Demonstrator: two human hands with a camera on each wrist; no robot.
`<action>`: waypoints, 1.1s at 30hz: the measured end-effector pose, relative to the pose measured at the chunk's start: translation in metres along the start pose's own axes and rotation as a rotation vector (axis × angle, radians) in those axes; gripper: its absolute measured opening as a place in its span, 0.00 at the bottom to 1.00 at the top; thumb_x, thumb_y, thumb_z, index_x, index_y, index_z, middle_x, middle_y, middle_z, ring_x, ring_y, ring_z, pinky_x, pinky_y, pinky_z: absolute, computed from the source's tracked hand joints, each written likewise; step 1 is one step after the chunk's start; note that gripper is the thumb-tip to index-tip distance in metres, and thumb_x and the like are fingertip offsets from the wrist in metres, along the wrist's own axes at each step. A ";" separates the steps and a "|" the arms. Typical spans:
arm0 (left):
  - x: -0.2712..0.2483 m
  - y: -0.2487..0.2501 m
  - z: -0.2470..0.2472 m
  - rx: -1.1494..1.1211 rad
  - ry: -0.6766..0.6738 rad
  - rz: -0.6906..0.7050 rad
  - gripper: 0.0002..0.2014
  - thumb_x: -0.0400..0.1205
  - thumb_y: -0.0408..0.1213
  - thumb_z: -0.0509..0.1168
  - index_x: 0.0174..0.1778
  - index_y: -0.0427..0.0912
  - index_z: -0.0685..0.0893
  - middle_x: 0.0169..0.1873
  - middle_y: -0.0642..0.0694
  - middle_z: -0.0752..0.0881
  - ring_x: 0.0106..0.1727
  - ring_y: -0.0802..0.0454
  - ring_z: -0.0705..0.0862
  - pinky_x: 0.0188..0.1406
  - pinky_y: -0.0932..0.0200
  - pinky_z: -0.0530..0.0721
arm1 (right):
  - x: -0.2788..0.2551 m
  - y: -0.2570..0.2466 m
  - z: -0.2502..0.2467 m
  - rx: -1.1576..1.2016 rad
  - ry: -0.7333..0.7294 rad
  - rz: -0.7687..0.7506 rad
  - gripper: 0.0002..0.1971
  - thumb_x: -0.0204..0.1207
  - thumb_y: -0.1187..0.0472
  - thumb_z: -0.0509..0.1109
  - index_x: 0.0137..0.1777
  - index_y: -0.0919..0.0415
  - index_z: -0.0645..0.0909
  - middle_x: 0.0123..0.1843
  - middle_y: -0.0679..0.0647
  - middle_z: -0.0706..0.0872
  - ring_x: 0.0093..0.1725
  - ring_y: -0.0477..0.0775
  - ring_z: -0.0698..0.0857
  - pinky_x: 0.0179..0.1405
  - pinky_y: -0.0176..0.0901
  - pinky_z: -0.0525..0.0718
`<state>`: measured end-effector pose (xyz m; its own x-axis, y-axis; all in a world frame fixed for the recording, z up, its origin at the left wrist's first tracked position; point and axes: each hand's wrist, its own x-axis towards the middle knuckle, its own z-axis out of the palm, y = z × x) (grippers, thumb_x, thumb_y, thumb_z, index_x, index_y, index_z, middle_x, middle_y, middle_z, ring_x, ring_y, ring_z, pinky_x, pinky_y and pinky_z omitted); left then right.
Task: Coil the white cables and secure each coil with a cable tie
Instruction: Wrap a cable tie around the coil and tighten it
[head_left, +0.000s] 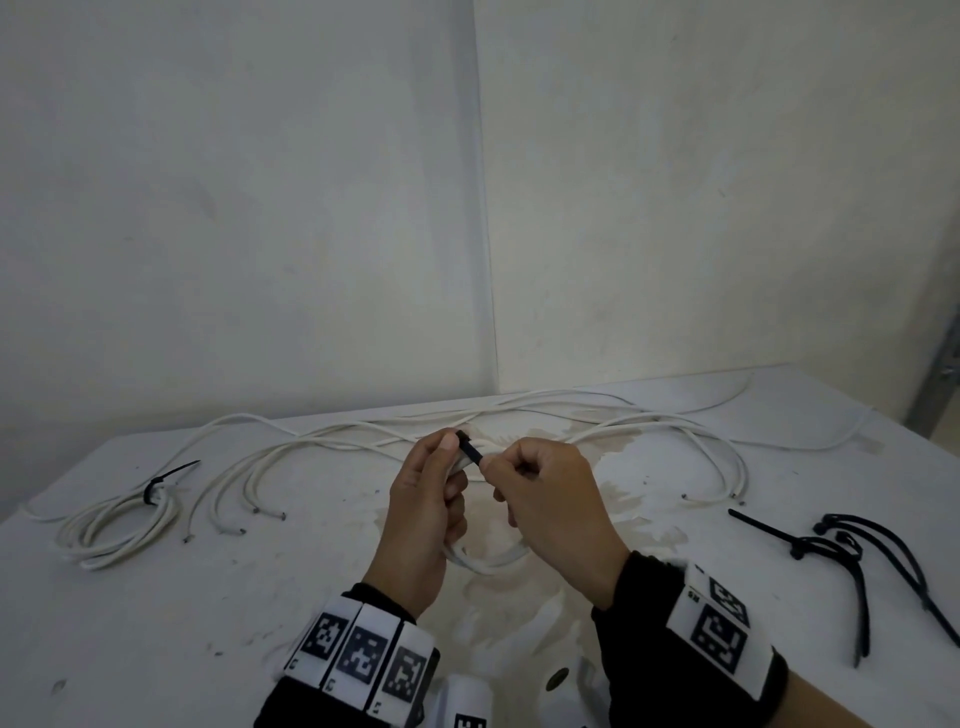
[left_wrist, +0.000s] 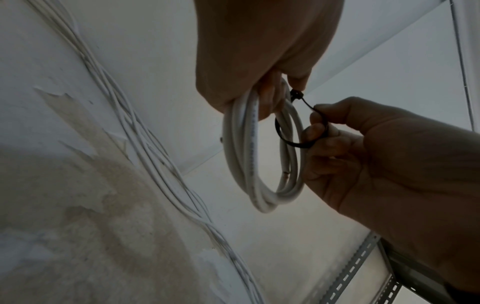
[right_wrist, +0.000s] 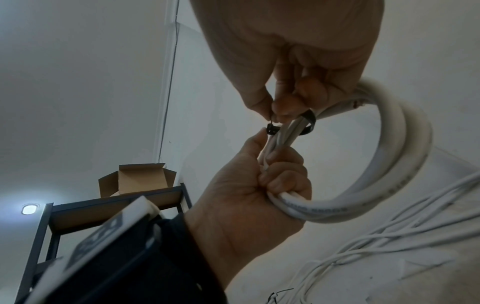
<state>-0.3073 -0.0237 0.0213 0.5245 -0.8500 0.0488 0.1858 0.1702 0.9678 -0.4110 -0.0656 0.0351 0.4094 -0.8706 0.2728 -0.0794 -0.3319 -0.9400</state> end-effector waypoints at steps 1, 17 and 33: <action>0.000 0.000 0.000 -0.002 -0.001 -0.001 0.10 0.85 0.43 0.56 0.48 0.47 0.81 0.20 0.53 0.67 0.17 0.60 0.59 0.14 0.69 0.60 | 0.000 0.000 0.000 0.010 -0.002 0.003 0.14 0.74 0.62 0.69 0.26 0.58 0.77 0.25 0.50 0.78 0.23 0.44 0.73 0.28 0.35 0.73; -0.001 0.001 0.002 0.016 -0.014 0.037 0.09 0.84 0.41 0.58 0.47 0.45 0.83 0.22 0.52 0.68 0.19 0.60 0.60 0.18 0.67 0.60 | 0.005 -0.001 0.012 -0.050 0.082 -0.136 0.11 0.77 0.58 0.68 0.38 0.64 0.85 0.27 0.46 0.82 0.24 0.43 0.77 0.31 0.38 0.77; -0.011 0.012 -0.005 0.139 -0.089 0.005 0.09 0.83 0.39 0.59 0.50 0.46 0.86 0.17 0.58 0.66 0.18 0.60 0.58 0.18 0.67 0.58 | 0.027 -0.009 -0.012 -0.071 -0.176 -0.210 0.08 0.77 0.59 0.69 0.37 0.49 0.82 0.40 0.46 0.80 0.34 0.40 0.76 0.35 0.26 0.72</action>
<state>-0.3066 -0.0103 0.0315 0.4482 -0.8913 0.0691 0.0631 0.1087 0.9921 -0.4101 -0.0902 0.0532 0.5745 -0.7059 0.4144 -0.0373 -0.5283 -0.8482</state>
